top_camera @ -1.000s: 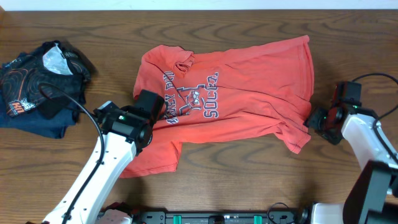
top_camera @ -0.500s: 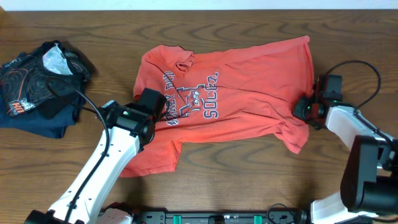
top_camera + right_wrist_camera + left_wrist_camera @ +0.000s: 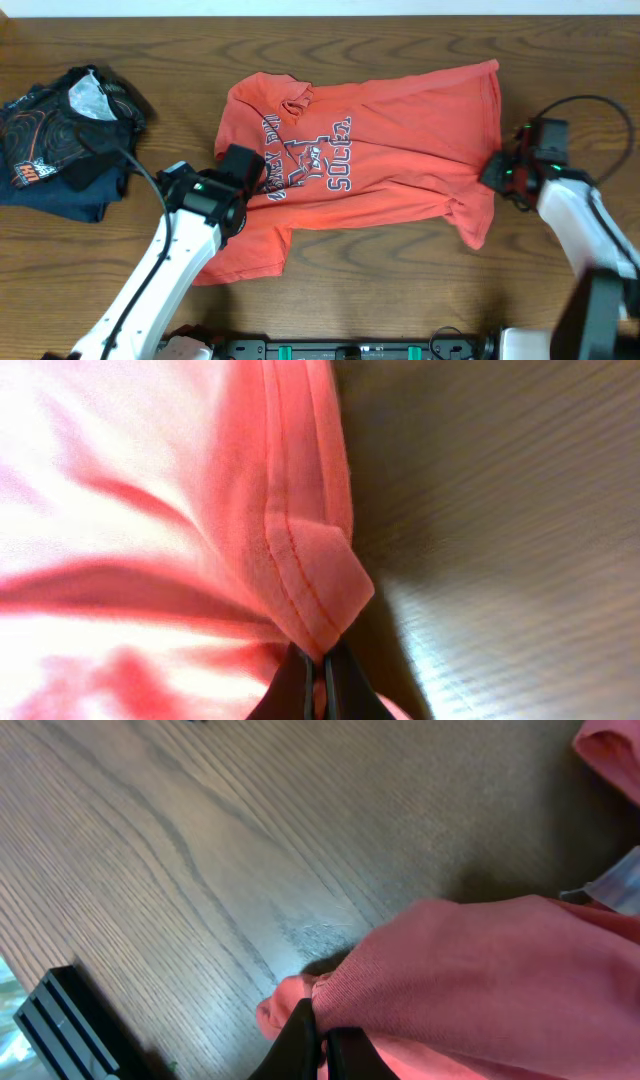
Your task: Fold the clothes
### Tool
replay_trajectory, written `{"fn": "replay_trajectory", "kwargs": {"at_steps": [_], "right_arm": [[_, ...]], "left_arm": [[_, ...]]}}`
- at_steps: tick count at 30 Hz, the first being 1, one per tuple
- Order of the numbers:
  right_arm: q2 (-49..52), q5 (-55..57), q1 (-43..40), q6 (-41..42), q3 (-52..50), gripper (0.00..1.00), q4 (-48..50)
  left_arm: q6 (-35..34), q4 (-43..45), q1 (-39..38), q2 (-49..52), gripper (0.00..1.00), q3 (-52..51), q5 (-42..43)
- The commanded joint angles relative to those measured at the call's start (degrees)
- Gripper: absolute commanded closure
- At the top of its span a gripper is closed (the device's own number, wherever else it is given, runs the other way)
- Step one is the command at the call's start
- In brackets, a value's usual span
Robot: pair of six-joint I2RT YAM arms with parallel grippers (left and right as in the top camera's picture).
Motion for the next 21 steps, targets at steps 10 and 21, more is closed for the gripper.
{"fn": "replay_trajectory", "kwargs": {"at_steps": [10,21], "right_arm": [[-32.59,5.9,-3.13,-0.7,1.57,0.99,-16.68],[-23.43,5.16,-3.13,-0.66,1.57,0.99,-7.96]], "left_arm": [[1.7,-3.39,0.33,-20.65,0.94,-0.31,0.42],[1.73,4.33,0.33,-21.44,0.94,-0.33,0.63]]}}
